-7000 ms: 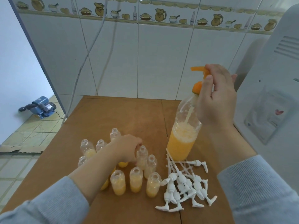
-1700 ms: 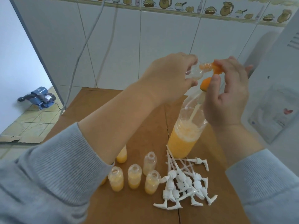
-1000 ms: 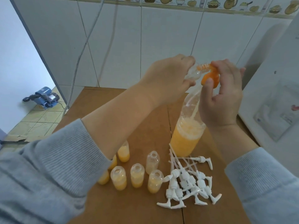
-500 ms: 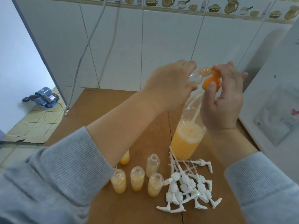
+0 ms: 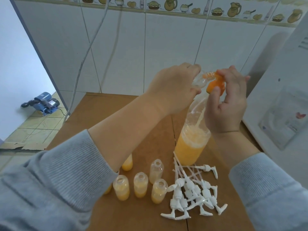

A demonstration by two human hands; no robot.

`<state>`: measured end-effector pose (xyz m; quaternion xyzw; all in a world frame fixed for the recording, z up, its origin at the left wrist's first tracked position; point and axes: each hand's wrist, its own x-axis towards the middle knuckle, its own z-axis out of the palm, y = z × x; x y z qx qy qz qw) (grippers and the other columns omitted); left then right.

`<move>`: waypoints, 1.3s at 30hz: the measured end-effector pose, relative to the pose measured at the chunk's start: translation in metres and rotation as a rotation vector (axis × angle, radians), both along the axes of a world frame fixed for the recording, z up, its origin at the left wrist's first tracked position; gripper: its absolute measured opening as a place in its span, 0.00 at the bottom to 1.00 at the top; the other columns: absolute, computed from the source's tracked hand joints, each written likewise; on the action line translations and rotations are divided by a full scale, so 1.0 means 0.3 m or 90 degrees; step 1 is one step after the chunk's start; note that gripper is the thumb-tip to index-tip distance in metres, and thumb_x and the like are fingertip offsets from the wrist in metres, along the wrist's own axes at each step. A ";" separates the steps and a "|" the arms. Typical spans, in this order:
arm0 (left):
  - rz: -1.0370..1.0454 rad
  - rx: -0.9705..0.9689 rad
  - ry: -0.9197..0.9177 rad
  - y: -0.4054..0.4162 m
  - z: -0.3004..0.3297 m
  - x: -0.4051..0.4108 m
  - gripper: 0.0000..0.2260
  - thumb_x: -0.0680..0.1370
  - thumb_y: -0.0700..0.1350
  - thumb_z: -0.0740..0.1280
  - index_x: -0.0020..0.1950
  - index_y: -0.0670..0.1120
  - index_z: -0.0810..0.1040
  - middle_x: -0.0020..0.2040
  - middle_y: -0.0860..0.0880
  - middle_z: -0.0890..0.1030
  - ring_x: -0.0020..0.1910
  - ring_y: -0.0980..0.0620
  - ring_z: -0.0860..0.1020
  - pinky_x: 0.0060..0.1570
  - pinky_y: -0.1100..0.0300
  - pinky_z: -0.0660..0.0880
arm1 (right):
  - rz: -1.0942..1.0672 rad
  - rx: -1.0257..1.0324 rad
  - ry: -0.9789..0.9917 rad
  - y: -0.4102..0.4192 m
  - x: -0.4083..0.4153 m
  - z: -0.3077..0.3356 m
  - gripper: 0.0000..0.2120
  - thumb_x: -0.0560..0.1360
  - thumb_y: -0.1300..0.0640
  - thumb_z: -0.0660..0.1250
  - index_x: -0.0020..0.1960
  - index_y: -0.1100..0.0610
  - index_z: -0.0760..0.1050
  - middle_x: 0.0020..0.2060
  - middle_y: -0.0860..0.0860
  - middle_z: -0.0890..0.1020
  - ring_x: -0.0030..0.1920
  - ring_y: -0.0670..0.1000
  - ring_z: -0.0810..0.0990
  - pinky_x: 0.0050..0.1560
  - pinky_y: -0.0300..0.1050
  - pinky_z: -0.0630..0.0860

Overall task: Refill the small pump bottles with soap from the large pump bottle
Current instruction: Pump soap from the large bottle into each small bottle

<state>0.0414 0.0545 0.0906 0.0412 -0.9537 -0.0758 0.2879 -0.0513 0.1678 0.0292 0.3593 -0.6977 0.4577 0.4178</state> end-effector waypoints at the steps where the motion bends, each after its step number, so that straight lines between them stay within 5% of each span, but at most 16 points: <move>1: 0.004 -0.004 -0.007 -0.002 0.011 0.002 0.18 0.77 0.53 0.64 0.64 0.47 0.71 0.57 0.50 0.78 0.53 0.49 0.77 0.53 0.52 0.74 | 0.007 0.005 -0.003 0.001 0.002 0.009 0.16 0.75 0.62 0.55 0.59 0.65 0.74 0.56 0.59 0.78 0.66 0.46 0.67 0.74 0.49 0.52; 9: 0.003 -0.004 0.026 0.005 0.021 0.011 0.17 0.77 0.52 0.64 0.63 0.46 0.71 0.55 0.50 0.78 0.52 0.48 0.77 0.51 0.51 0.74 | -0.009 -0.015 0.009 0.002 0.011 0.035 0.16 0.76 0.61 0.55 0.58 0.65 0.75 0.55 0.59 0.78 0.63 0.45 0.69 0.71 0.60 0.59; 19: 0.003 0.028 0.001 0.002 0.045 0.019 0.17 0.77 0.53 0.65 0.64 0.49 0.71 0.56 0.52 0.77 0.54 0.50 0.76 0.54 0.52 0.73 | 0.026 -0.003 0.004 0.020 0.029 0.059 0.17 0.76 0.60 0.54 0.59 0.64 0.74 0.56 0.58 0.78 0.68 0.47 0.65 0.74 0.47 0.49; 23: -0.003 0.040 0.014 0.007 0.017 0.014 0.16 0.77 0.51 0.65 0.63 0.47 0.71 0.55 0.51 0.77 0.53 0.49 0.76 0.52 0.52 0.73 | 0.017 -0.024 -0.008 0.002 0.031 0.044 0.16 0.75 0.62 0.55 0.59 0.65 0.74 0.56 0.58 0.78 0.65 0.50 0.69 0.73 0.57 0.56; 27: -0.002 0.055 0.001 0.009 -0.017 0.010 0.16 0.77 0.51 0.65 0.63 0.46 0.71 0.54 0.50 0.78 0.52 0.48 0.76 0.52 0.51 0.74 | 0.038 -0.013 -0.018 0.001 0.019 0.007 0.16 0.75 0.62 0.56 0.58 0.66 0.75 0.55 0.60 0.78 0.62 0.52 0.71 0.61 0.68 0.68; 34: 0.006 0.015 -0.002 0.000 0.039 0.016 0.17 0.77 0.53 0.65 0.63 0.48 0.71 0.56 0.51 0.77 0.54 0.50 0.76 0.53 0.52 0.73 | 0.053 -0.030 -0.042 0.008 0.035 0.060 0.17 0.76 0.59 0.54 0.58 0.64 0.75 0.56 0.57 0.78 0.65 0.45 0.68 0.71 0.59 0.59; 39: -0.008 0.043 0.009 0.001 0.011 0.008 0.17 0.77 0.51 0.65 0.64 0.47 0.71 0.55 0.51 0.77 0.52 0.49 0.76 0.52 0.53 0.73 | 0.028 -0.036 -0.015 0.002 0.016 0.034 0.16 0.76 0.61 0.55 0.57 0.65 0.76 0.54 0.58 0.79 0.63 0.49 0.71 0.73 0.56 0.58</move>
